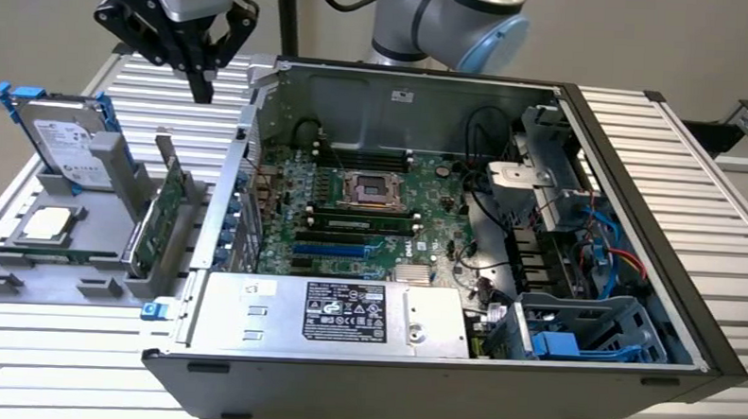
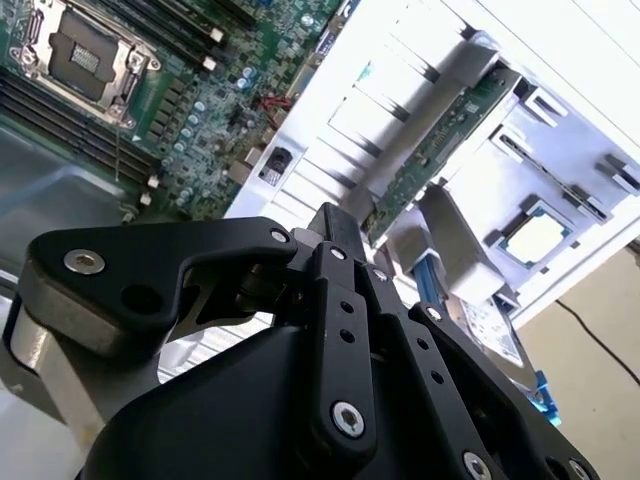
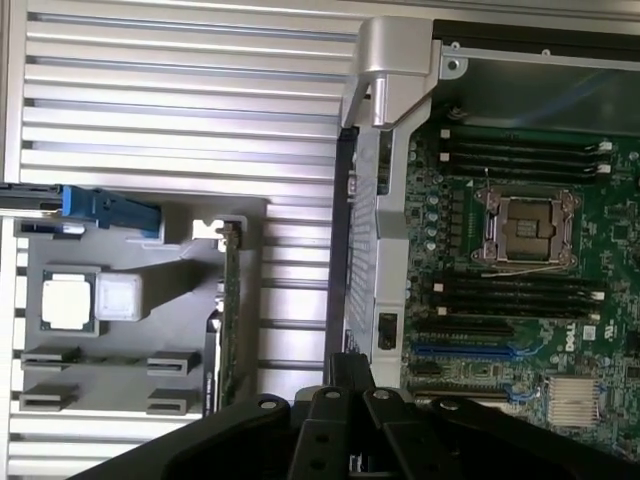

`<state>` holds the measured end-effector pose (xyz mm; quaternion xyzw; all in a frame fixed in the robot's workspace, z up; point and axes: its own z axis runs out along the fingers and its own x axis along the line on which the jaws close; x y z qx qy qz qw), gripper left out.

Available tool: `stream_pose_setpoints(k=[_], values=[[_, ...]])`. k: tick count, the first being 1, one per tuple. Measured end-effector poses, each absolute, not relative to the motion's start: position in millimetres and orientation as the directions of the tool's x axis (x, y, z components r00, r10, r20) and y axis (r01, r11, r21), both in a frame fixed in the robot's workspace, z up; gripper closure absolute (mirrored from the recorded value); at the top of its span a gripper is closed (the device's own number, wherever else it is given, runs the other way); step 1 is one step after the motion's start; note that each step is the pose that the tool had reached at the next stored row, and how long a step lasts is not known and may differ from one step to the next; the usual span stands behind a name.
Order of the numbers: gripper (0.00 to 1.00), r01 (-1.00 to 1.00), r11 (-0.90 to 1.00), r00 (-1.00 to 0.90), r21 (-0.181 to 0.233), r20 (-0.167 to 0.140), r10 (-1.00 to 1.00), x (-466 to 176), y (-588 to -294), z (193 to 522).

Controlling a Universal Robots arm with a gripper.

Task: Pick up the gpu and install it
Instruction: 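Reach for the gpu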

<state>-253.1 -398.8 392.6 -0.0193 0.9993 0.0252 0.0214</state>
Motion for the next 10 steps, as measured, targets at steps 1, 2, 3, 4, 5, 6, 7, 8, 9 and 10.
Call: stream_pose_setpoints(k=[1, 2, 3, 4, 5, 6, 7, 8, 9, 10], values=[[1.0, -0.041, 0.998, -0.998, 0.049, -0.044, -0.039, -254.3, -398.8, 392.6], [1.0, -0.042, 0.998, -0.998, 0.049, -0.044, -0.04, -255.4, -398.8, 392.6], [1.0, -0.043, 0.998, -0.998, 0.049, -0.044, -0.041, -256.5, -398.8, 392.6], [1.0, -0.044, 0.998, -0.998, 0.049, -0.044, -0.042, -257.6, -398.8, 392.6], [1.0, -0.045, 0.998, -0.998, 0.049, -0.044, -0.043, -258.7, -398.8, 392.6], [1.0, -0.046, 0.998, -0.998, 0.049, -0.044, -0.044, -259.8, -398.8, 392.6], [1.0, -0.047, 0.998, -0.998, 0.049, -0.044, -0.045, -260.9, -398.8, 392.6], [1.0, -0.048, 0.998, -0.998, 0.049, -0.044, -0.046, -262.0, -398.8, 392.6], [1.0, -0.049, 0.998, -0.998, 0.049, -0.044, -0.047, -263.1, -398.8, 392.6], [1.0, -0.05, 0.998, -0.998, 0.049, -0.045, -0.047, -264.2, -398.8, 392.6]])
